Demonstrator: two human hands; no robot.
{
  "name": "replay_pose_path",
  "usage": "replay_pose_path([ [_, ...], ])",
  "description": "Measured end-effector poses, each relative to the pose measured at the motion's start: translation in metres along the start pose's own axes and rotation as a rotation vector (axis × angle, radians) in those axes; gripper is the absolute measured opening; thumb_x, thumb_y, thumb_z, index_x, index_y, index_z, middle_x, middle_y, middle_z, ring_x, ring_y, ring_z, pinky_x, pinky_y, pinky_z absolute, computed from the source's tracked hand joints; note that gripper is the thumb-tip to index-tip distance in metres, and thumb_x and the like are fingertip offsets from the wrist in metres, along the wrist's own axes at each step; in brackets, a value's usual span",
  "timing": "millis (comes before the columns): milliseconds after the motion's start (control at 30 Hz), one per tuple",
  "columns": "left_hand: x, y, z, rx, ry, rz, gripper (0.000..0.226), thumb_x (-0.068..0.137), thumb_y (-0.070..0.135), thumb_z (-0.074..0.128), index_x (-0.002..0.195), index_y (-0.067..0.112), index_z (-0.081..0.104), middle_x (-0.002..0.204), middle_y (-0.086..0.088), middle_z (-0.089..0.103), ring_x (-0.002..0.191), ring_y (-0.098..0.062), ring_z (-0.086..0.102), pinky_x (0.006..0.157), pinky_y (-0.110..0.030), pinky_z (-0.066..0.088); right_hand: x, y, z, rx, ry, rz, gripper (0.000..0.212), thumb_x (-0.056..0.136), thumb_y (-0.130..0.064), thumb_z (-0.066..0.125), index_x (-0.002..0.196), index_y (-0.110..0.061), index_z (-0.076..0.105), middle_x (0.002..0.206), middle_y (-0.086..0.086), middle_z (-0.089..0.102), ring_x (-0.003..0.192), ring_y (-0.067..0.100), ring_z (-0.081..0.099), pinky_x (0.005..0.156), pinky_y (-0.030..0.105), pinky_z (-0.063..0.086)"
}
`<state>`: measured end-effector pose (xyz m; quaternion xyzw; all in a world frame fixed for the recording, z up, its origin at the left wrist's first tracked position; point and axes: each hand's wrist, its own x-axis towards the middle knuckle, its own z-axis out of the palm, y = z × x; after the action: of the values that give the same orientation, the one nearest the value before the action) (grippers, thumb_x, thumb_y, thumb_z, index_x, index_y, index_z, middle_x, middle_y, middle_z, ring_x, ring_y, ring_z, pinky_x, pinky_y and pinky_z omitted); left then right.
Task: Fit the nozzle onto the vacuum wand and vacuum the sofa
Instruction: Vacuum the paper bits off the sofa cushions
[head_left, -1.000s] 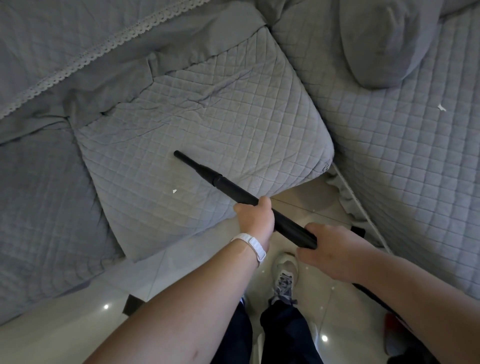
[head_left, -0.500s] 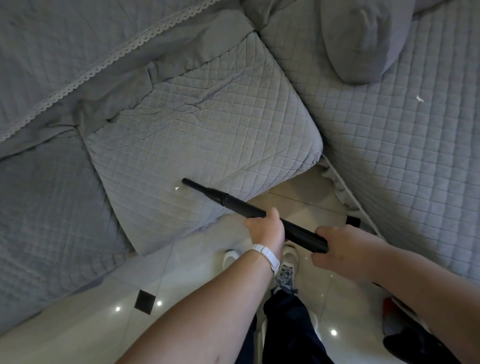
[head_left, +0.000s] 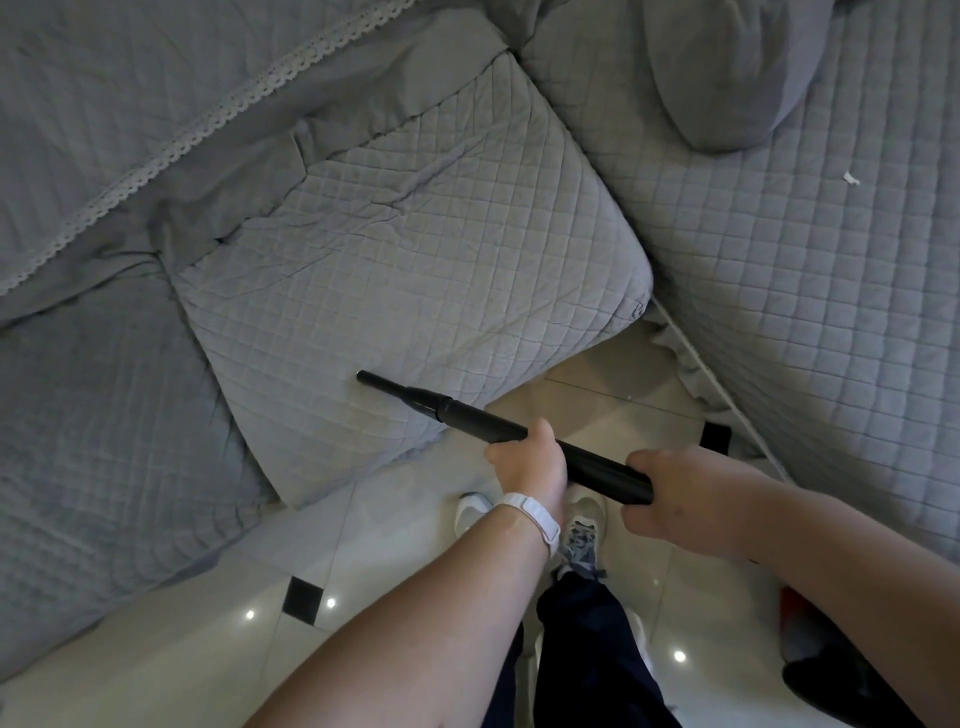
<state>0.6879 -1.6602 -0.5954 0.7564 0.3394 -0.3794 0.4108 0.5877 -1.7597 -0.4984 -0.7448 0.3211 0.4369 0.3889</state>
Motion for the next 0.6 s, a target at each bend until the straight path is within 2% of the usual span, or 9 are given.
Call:
replay_pose_path([
  [267,0.0045,0.0005,-0.0065,-0.019,0.015,-0.008,0.051,0.080,0.026,0.062,0.125,0.010,0.044,0.100,-0.009,0.063,0.089,-0.030,0.067,0.085,-0.046,0.059,0.0039,-0.0080,0.0020,-0.058,-0.005,-0.009,0.017,0.089,-0.041,0.060,0.095,-0.029,0.050,0.084,-0.003,0.059,0.063,0.012,0.056,0.052,0.023,0.042],
  [433,0.0024,0.0009,-0.0043,-0.026,0.001,-0.003,0.052,0.077,0.026,0.064,0.124,0.011,0.046,0.102,-0.010,0.065,0.088,-0.029,0.067,0.084,-0.046,0.060,0.0026,-0.0055,0.0033,-0.057,0.014,0.002,0.019,0.089,-0.041,0.059,0.097,-0.026,0.052,0.084,-0.002,0.061,0.064,0.013,0.057,0.056,0.026,0.047],
  [600,-0.0037,0.0004,-0.0004,-0.025,-0.027,0.019,0.049,0.079,0.024,0.065,0.123,0.011,0.046,0.100,-0.009,0.064,0.087,-0.028,0.067,0.085,-0.046,0.060,-0.0019,-0.0013,0.0067,-0.037,0.030,0.020,0.020,0.090,-0.040,0.058,0.101,-0.023,0.054,0.081,-0.002,0.059,0.060,0.012,0.054,0.052,0.023,0.044],
])
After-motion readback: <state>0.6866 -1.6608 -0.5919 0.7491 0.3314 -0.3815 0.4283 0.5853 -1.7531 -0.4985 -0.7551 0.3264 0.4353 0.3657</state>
